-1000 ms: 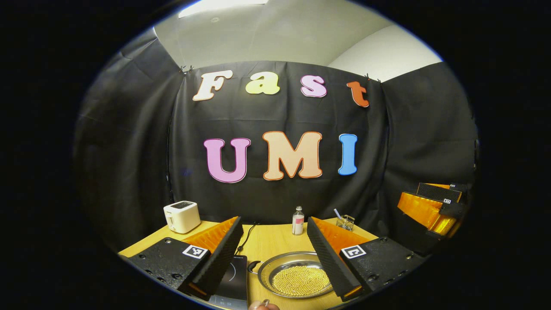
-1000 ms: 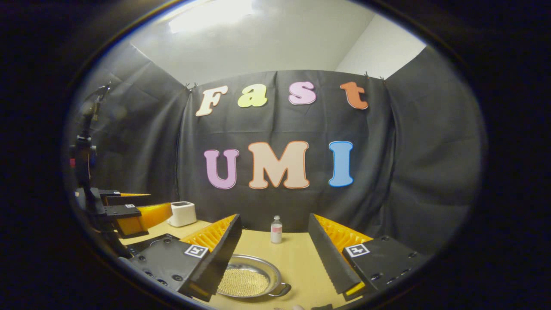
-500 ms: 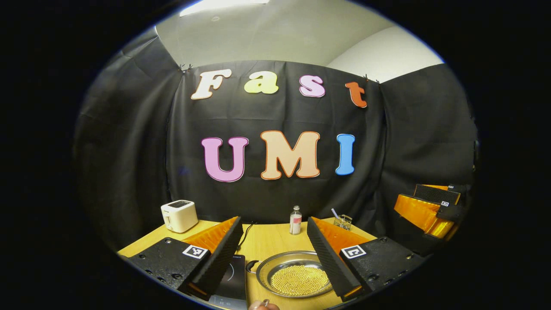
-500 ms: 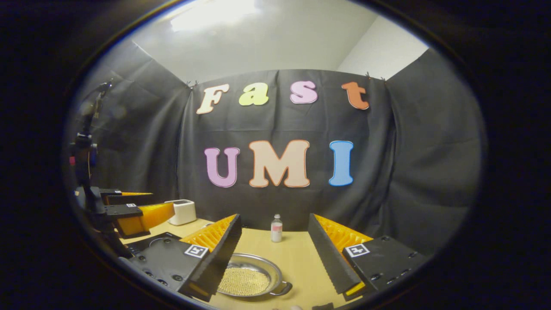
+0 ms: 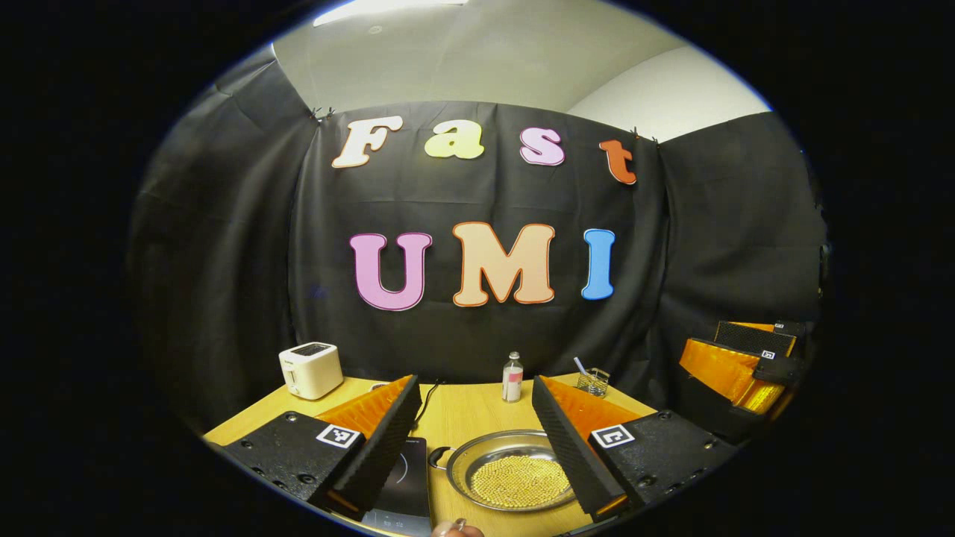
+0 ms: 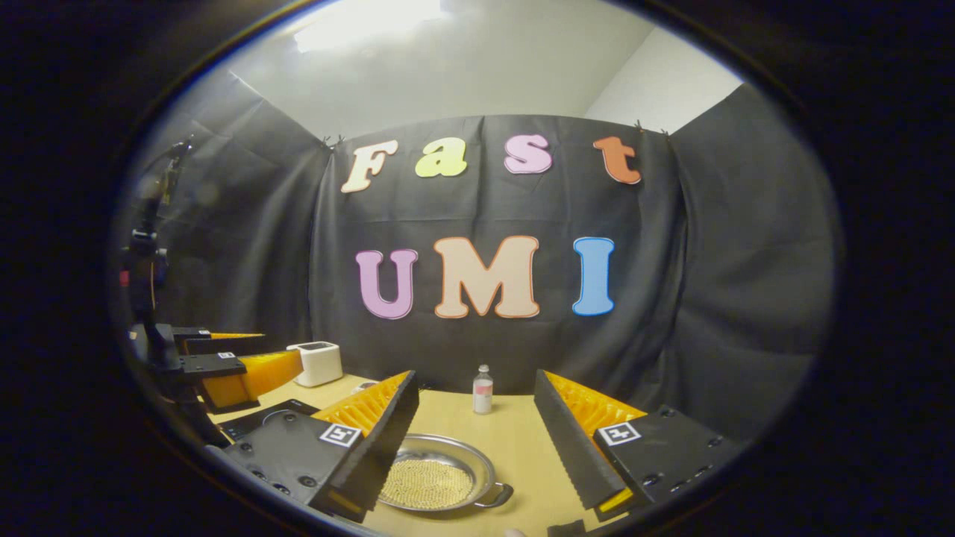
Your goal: First push the handle of the pot to place it horizontally, then grasp the pot with both hands and set it on the induction cooktop.
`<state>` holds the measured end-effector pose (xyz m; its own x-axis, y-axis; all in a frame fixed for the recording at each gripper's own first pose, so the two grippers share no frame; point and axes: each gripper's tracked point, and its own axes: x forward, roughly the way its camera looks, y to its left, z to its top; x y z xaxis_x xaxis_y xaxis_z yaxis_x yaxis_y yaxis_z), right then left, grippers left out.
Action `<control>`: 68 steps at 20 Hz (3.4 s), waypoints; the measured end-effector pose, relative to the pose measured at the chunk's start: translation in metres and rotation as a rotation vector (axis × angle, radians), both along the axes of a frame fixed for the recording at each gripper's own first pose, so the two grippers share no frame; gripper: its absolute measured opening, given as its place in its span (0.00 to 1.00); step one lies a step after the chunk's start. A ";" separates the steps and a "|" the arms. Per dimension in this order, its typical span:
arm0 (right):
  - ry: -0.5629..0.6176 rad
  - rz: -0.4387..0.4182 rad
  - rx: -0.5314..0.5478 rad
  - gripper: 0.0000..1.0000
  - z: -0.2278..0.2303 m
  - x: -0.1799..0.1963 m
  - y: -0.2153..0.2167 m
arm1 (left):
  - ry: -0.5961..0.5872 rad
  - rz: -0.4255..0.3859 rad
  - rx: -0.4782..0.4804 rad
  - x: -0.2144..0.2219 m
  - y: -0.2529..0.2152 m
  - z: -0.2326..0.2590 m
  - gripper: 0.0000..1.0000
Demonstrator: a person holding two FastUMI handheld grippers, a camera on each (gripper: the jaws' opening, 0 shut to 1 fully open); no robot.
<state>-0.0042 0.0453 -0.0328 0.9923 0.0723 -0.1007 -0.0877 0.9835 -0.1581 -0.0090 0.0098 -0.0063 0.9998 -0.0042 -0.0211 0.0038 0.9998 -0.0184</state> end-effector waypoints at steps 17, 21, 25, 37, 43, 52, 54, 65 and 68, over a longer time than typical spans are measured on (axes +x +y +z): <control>0.260 -0.184 -0.043 0.10 -0.110 -0.010 -0.023 | 0.045 -0.094 -0.001 0.016 0.024 -0.024 0.96; 0.384 -0.183 -0.048 0.17 -0.156 -0.019 -0.029 | 0.073 -0.060 -0.015 0.022 0.036 -0.033 0.97; 0.460 -0.200 -0.042 0.02 -0.189 -0.026 -0.045 | 0.077 -0.001 0.000 0.023 0.043 -0.038 0.97; 0.777 -0.176 0.006 0.00 -0.307 -0.045 -0.075 | 0.142 0.113 0.037 0.025 0.041 -0.059 0.95; 0.807 -0.166 0.015 0.00 -0.321 -0.034 -0.082 | 0.167 0.171 0.036 0.023 0.050 -0.065 0.97; 0.804 -0.144 -0.008 0.03 -0.325 -0.015 -0.089 | 0.170 0.229 0.045 0.019 0.055 -0.065 0.95; 0.804 -0.136 -0.017 0.03 -0.327 -0.009 -0.091 | 0.168 0.247 0.045 0.016 0.058 -0.064 0.97; 0.780 -0.097 -0.061 0.03 -0.328 0.029 -0.101 | 0.185 0.330 0.023 -0.001 0.073 -0.068 0.95; 0.776 -0.091 -0.065 0.04 -0.330 0.035 -0.103 | 0.186 0.340 0.025 -0.003 0.073 -0.068 0.97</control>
<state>0.0311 -0.0574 -0.3626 0.6385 -0.0359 -0.7688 -0.1164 0.9829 -0.1425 -0.0123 0.0825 -0.0743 0.9229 0.3300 -0.1982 -0.3294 0.9435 0.0367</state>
